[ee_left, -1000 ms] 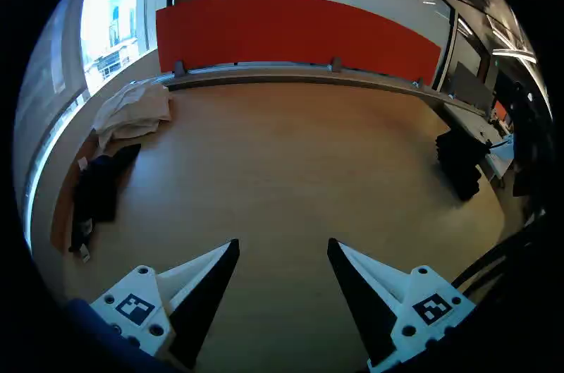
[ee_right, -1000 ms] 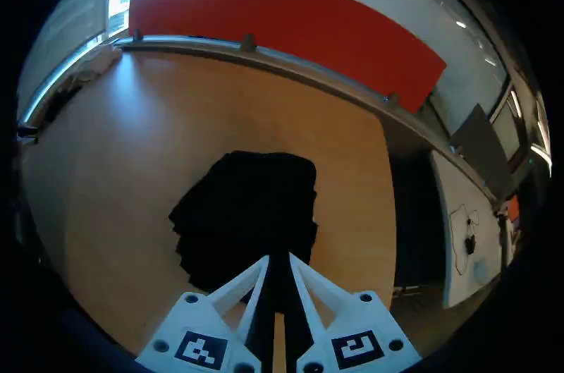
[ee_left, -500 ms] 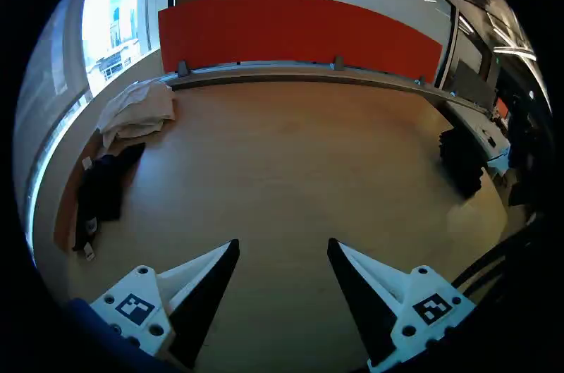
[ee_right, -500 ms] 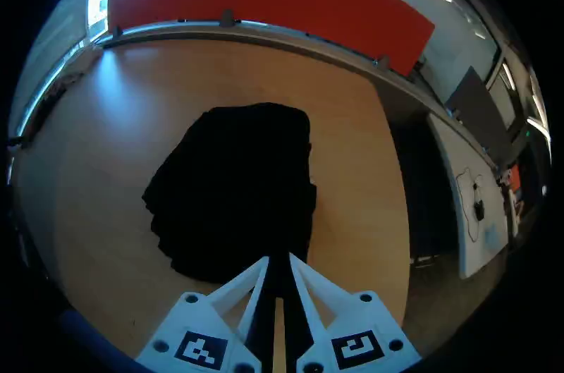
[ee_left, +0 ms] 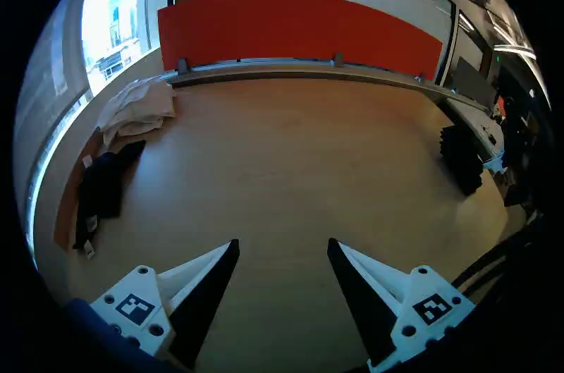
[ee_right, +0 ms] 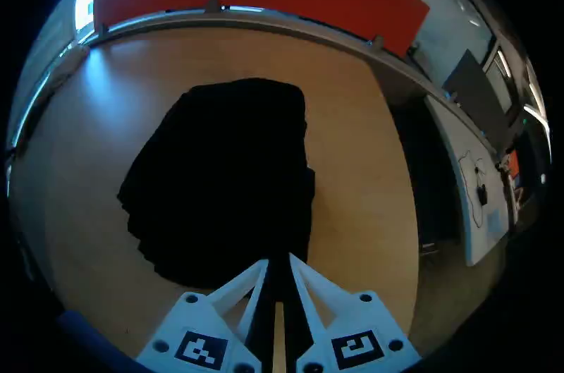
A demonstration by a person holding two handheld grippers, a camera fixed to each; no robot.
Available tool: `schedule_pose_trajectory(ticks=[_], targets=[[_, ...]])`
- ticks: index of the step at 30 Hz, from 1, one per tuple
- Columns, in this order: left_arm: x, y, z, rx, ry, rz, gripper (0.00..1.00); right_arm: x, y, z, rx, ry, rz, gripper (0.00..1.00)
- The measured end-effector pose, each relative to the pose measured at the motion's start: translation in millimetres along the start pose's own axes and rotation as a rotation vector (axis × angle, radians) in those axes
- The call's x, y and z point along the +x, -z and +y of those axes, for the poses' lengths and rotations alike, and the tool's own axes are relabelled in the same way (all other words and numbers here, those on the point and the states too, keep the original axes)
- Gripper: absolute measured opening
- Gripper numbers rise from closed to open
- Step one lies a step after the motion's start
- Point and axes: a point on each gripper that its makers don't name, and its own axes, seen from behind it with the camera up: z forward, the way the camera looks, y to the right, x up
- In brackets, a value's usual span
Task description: Fold towel
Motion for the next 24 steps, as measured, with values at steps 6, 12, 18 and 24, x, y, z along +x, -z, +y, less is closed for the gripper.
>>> schedule_pose_trajectory(ticks=[6,12,18,24], targets=[[0.0,0.9,-2.3,0.004,0.005,0.001,0.93,0.2,-1.9,-0.4,-0.008,-0.003,-0.001,0.05],[1.2,0.9,-5.9,0.010,0.007,0.002,0.93,1.8,0.5,1.1,-0.014,-0.014,0.011,0.06],[2.4,0.4,-5.7,0.006,0.007,0.004,0.93,1.2,1.6,1.5,-0.018,-0.020,0.016,0.06],[1.7,1.5,-3.8,0.001,-0.003,0.003,0.93,-2.8,0.2,0.3,-0.020,-0.024,0.008,0.06]])
